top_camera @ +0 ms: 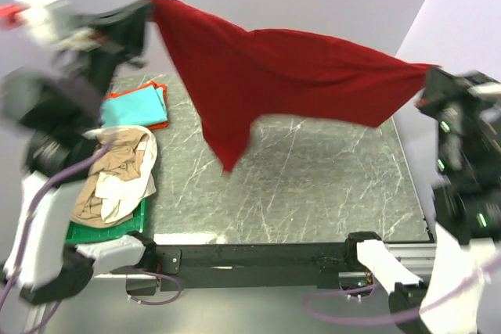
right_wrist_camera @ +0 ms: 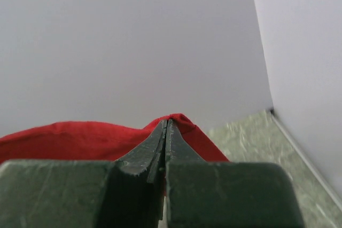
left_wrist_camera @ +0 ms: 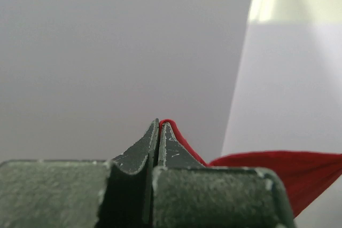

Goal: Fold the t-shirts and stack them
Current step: Flatten the tshirt out

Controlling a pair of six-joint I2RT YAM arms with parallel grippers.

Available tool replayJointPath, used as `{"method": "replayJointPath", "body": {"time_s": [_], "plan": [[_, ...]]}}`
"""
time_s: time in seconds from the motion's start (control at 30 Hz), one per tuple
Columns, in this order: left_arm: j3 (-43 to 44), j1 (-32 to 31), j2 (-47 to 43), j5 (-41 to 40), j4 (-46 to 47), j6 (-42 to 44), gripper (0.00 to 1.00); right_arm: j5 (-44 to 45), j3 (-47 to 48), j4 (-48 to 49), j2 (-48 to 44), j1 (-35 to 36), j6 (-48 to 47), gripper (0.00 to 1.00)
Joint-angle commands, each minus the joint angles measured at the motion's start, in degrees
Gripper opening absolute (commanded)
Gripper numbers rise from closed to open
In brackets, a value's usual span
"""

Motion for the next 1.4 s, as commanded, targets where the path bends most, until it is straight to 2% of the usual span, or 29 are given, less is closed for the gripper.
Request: {"method": "replayJointPath", "body": {"time_s": [0.0,0.33,0.47,0.63,0.83,0.97,1.07,1.2,1.27,1.3,1.33,1.37], "plan": [[1.85,0.32,-5.91,5.45,8.49,-2.63,0.01,0.08,3.99,1.30,-3.41,-0.53,-1.59,0.00],[7.30,0.32,-10.93,11.78,10.95,-4.22,0.01,0.60,11.46,0.76,-9.49,-0.44,-2.20,0.00],[10.02,0.23,-10.41,13.19,12.18,-4.48,0.01,0.60,14.53,0.94,-8.00,-0.35,-3.17,0.00],[10.03,0.32,-7.51,11.79,13.50,-3.17,0.01,2.44,13.05,3.13,-3.87,-0.53,-3.61,0.00],[3.89,0.32,-0.13,5.99,16.13,-0.18,0.01,6.93,3.84,8.40,4.56,-0.53,-5.28,0.00],[-5.76,1.37,6.11,1.07,19.64,1.76,0.01,8.26,-1.53,12.80,13.07,-1.58,-5.54,0.00],[-11.39,4.61,11.82,2.73,22.98,-0.43,0.01,5.01,-5.57,16.05,19.13,-5.87,-3.70,0.00],[-15.02,8.05,23.39,6.32,24.14,-1.76,0.01,5.52,-10.76,21.49,26.88,-7.38,-2.47,0.00],[-12.49,8.75,28.77,7.04,21.69,-0.45,0.12,6.66,-12.26,22.64,32.13,-7.47,-1.85,0.00],[-10.99,8.84,34.63,6.78,18.37,-0.09,0.24,7.10,-12.00,22.56,34.26,-7.73,-1.68,0.02],[-8.89,9.02,37.82,6.51,16.07,0.00,0.55,7.80,-10.26,20.91,36.46,-7.91,-1.07,0.24],[-4.00,9.37,40.55,5.73,13.79,-0.52,0.69,8.16,-9.03,19.67,40.92,-7.91,-0.89,0.40]]}}
